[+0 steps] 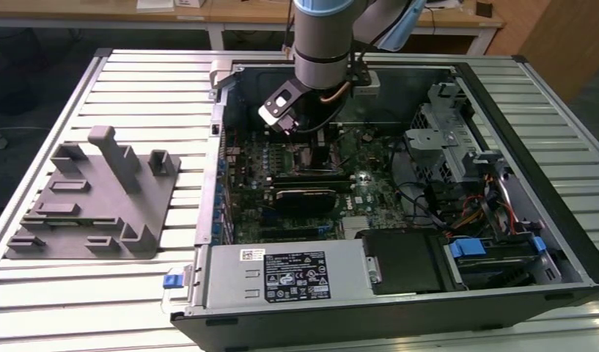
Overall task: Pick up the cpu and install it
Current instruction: 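Place the cpu into insertion slot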
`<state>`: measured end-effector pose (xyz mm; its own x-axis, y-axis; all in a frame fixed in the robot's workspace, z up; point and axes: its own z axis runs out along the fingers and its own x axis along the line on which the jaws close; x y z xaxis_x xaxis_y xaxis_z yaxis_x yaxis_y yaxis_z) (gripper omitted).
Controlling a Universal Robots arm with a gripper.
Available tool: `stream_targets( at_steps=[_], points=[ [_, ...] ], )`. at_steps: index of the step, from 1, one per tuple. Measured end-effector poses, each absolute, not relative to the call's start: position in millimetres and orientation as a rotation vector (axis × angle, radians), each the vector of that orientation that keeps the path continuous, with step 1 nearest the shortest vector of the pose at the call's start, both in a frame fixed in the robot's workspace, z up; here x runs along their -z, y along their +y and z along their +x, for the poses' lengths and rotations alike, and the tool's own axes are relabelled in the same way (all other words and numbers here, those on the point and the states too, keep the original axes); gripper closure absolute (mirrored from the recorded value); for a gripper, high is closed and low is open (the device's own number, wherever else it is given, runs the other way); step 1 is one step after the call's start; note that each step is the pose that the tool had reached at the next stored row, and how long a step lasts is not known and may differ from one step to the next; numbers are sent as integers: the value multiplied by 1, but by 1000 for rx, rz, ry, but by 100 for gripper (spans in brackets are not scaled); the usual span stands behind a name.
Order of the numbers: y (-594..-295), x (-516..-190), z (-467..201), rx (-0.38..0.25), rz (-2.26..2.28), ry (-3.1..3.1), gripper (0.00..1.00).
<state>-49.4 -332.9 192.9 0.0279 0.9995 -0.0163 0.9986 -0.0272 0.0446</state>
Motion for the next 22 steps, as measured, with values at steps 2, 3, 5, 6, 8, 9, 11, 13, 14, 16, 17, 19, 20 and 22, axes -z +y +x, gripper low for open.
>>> stream_targets(
  at_steps=[2, 3, 5, 6, 8, 9, 11, 13, 14, 16, 17, 19, 20, 22],
  points=[
    [-333, -193, -49, -30, 2221, 2160, 47],
    [-333, -193, -49, -30, 2221, 2160, 47],
    [-333, -193, -49, -30, 2221, 2160, 47],
    [-333, -193, -49, -30, 2221, 2160, 47],
    [-333, -193, -49, -30, 2221, 2160, 47],
    [-333, -193, -49, -30, 2221, 2160, 47],
    [-333, -192, -49, -30, 2221, 2160, 47],
    [-333, -192, -49, -30, 2221, 2160, 47],
    [-333, -192, -49, -30, 2221, 2160, 47],
    [-333, -192, -49, -30, 2221, 2160, 47],
    [-333, -192, -49, -30, 2221, 2160, 47],
    [-333, -192, -49, -30, 2221, 2160, 47],
    [-333, -192, -49, -30, 2221, 2160, 47],
    [-333, -192, -49, -30, 2221, 2160, 47]
  ],
)
